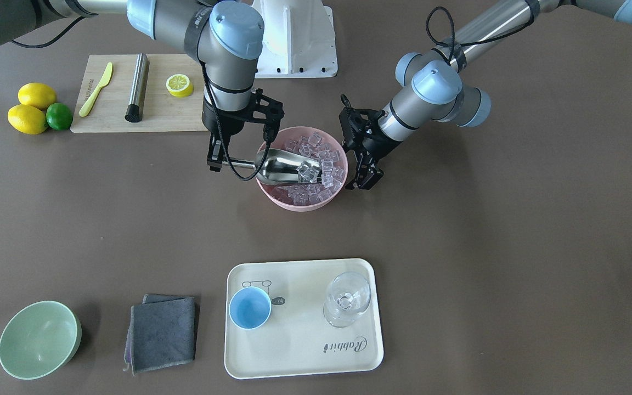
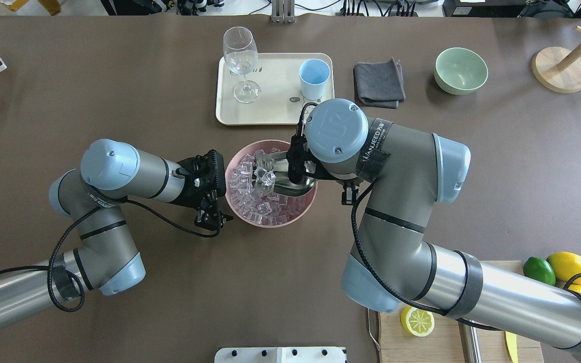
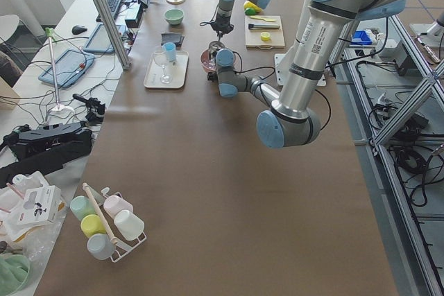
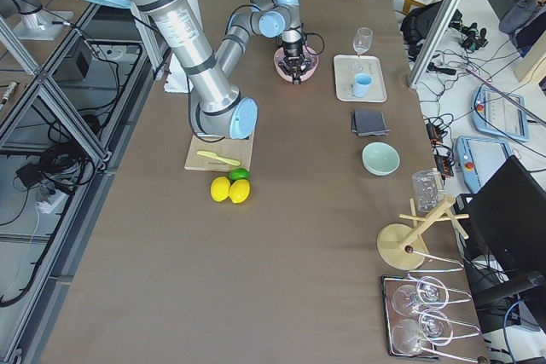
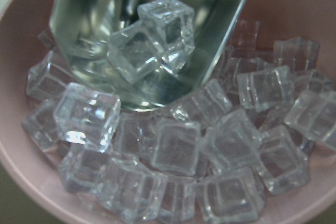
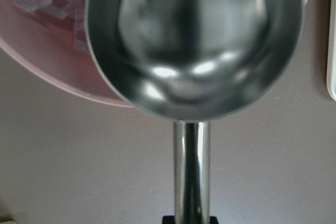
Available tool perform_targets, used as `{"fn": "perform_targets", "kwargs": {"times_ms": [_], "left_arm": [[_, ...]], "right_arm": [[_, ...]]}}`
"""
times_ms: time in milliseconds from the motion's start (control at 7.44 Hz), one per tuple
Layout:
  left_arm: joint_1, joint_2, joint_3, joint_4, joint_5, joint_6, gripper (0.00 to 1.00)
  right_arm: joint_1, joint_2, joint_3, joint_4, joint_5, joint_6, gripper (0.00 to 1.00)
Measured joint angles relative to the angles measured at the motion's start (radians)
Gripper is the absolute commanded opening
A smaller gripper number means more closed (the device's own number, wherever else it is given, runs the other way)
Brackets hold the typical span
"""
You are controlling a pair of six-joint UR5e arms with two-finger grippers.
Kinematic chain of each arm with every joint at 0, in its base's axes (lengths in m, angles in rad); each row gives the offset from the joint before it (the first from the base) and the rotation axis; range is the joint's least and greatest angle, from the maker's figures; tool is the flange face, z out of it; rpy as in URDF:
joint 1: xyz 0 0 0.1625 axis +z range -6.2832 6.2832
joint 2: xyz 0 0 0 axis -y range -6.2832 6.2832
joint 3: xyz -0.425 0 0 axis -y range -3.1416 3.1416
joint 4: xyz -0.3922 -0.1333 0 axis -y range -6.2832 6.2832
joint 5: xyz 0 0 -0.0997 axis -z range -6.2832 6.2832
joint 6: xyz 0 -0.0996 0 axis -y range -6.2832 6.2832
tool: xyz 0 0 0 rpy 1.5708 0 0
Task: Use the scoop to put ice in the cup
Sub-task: 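Drag the scoop through the ice cubes to fill it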
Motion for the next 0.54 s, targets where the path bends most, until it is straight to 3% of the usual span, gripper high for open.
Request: {"fn": "perform_targets", "kwargs": {"times_ms": [538], "left_arm": [[-0.002,0.008,-0.014,0.000,-0.009,-0.001,0.98]], "right_arm": [[0.000,-0.108,0.013,0.210,0.133,0.013,0.00]]}}
